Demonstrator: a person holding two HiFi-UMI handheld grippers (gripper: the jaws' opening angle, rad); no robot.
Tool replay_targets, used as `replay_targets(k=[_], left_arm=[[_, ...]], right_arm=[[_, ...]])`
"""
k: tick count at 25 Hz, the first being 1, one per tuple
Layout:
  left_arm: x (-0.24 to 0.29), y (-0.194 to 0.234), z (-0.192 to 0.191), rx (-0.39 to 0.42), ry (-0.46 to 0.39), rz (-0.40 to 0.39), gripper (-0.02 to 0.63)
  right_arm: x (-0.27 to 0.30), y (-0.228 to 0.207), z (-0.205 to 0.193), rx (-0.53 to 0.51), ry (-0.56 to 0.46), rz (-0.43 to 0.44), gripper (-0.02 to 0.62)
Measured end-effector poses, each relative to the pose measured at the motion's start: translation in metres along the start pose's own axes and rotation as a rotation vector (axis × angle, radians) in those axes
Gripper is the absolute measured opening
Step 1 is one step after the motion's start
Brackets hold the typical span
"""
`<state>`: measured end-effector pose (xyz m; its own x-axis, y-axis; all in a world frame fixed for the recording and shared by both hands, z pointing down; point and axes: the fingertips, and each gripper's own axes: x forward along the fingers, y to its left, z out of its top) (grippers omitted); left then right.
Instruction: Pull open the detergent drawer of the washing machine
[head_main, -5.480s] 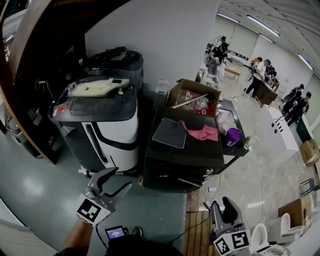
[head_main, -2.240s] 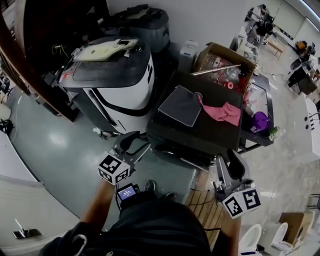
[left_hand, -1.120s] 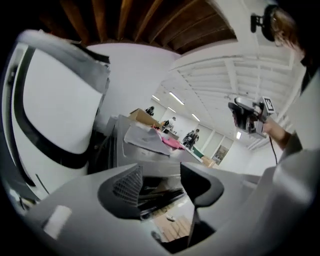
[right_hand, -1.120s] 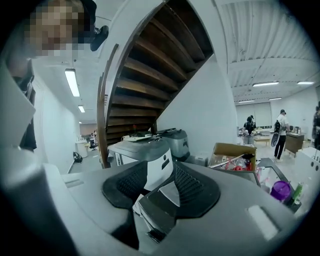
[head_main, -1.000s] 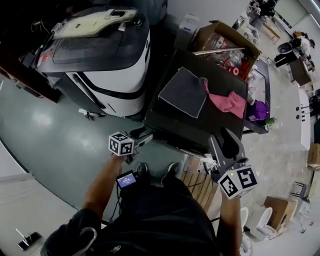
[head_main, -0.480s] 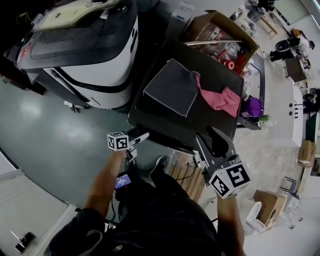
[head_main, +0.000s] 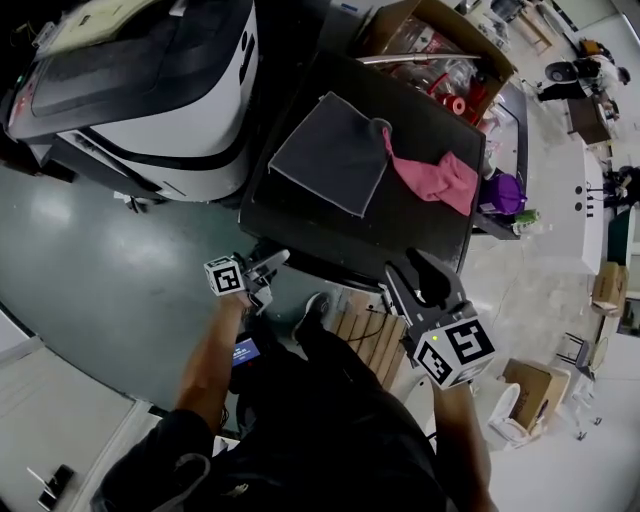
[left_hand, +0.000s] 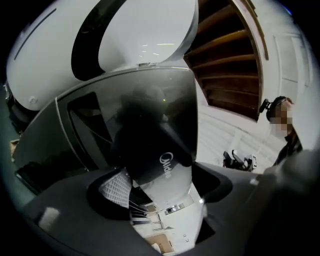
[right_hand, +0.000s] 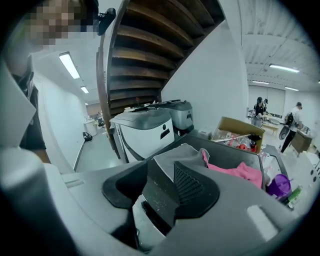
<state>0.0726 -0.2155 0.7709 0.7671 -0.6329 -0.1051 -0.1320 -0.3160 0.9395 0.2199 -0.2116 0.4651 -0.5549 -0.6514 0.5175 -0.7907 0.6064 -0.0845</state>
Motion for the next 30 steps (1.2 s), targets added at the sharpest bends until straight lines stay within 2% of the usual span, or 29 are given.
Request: replay_targets(k=[3, 5, 7, 12, 17, 25, 27, 30], left_arm=[[-0.005, -0.004, -0.003, -0.01, 0.022, -0.002, 0.414], [-0.017, -0.008, -0.014, -0.018, 0.042, -0.007, 0.376], [-0.026, -0.012, -0.023, -0.034, 0.052, -0.019, 0.376], [-0.056, -0.023, -0.049, -0.056, 0.141, -0.03, 0.359], [-0.076, -0.033, -0.064, -0.077, 0.148, -0.042, 0.357], [-0.08, -0.035, -0.063, -0.087, 0.134, -0.075, 0.357], [-0.08, -0.032, -0.065, -0.073, 0.155, -0.066, 0.354], [-0.086, -0.019, -0.075, 0.004, 0.229, -0.016, 0.331]], right_arm=[[-0.002, -0.004, -0.007, 0.016, 0.013, -0.019, 0.152], [-0.003, -0.007, -0.012, 0.028, 0.02, -0.029, 0.152], [-0.002, -0.009, -0.014, 0.038, 0.025, -0.037, 0.152], [0.0, -0.001, -0.02, 0.06, 0.036, -0.039, 0.152], [0.005, 0.01, -0.031, 0.077, 0.048, -0.042, 0.152], [0.016, 0.042, -0.066, 0.105, 0.086, -0.057, 0.152], [0.014, 0.047, -0.072, 0.112, 0.094, -0.07, 0.152], [0.011, 0.052, -0.074, 0.118, 0.098, -0.089, 0.152]])
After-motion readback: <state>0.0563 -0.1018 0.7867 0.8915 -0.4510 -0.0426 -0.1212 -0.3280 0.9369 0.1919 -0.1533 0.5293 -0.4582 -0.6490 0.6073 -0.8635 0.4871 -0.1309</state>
